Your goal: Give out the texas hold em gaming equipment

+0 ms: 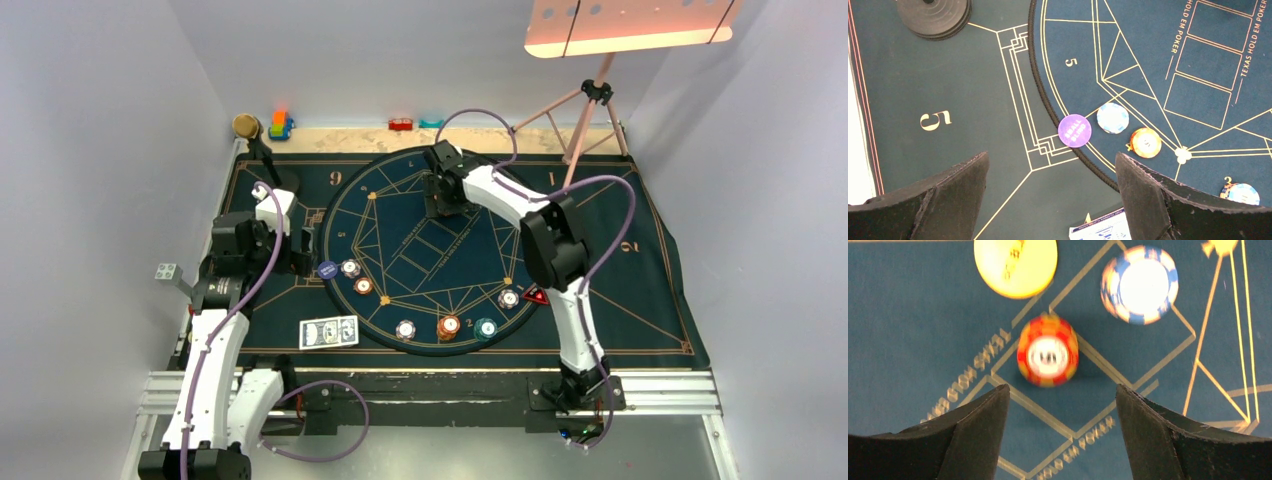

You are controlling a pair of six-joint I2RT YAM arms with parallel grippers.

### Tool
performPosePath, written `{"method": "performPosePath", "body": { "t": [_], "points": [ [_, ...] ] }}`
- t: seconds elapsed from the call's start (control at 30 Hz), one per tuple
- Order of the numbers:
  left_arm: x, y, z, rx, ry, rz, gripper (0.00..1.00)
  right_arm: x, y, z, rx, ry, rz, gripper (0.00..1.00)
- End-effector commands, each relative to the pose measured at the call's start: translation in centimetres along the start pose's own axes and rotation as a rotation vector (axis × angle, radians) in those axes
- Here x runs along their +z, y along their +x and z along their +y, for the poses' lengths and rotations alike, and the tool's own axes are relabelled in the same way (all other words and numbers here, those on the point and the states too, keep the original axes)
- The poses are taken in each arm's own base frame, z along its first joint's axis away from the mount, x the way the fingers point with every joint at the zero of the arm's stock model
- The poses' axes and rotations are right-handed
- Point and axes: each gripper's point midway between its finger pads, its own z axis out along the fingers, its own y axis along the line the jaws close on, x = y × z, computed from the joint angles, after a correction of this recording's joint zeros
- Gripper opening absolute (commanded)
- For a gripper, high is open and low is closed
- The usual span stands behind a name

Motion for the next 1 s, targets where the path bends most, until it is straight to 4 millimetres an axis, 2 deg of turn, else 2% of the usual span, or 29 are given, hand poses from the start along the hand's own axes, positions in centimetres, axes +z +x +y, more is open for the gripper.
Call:
{"method": "performPosePath", "body": {
  "t": [0.0,0.07,0.17,0.4,0.5,0.57,0.7,0.97],
  "points": [
    [0.0,-0.5,0.0,0.013,0.004,-0.034,1.0,-7.7,-1.3,1.7,0.021,-0.109,-0.112,0.81],
    [0.0,-0.5,0.0,0.013,0.004,-0.033,1.0,-10.0,0.5,2.5,-0.012,-0.14,-0.123,0.81],
    [0.0,-0.5,0.0,0.013,0.006,-0.033,1.0,-13.5,4.5,3.6,-0.062,-0.189,-0.119,0.82],
    [0.0,-0.5,-0.1,0.014,0.011,-0.032,1.0,-16.6,17.5,5.6,-0.215,-0.268,0.015,0.88],
    [0.0,-0.5,-0.1,0.014,0.012,-0.031,1.0,-17.3,21.0,6.2,-0.272,-0.267,0.058,0.91],
    [0.0,-0.5,-0.1,0.014,0.011,-0.031,1.0,-17.5,22.4,6.2,-0.295,-0.256,0.074,0.92],
    [0.0,-0.5,-0.1,0.014,0.01,-0.031,1.0,-18.0,23.7,6.3,-0.307,-0.268,0.087,0.93],
    [0.0,-0.5,0.0,0.015,0.009,-0.035,1.0,-17.0,26.0,6.1,-0.326,-0.258,0.143,0.92]
  ]
}}
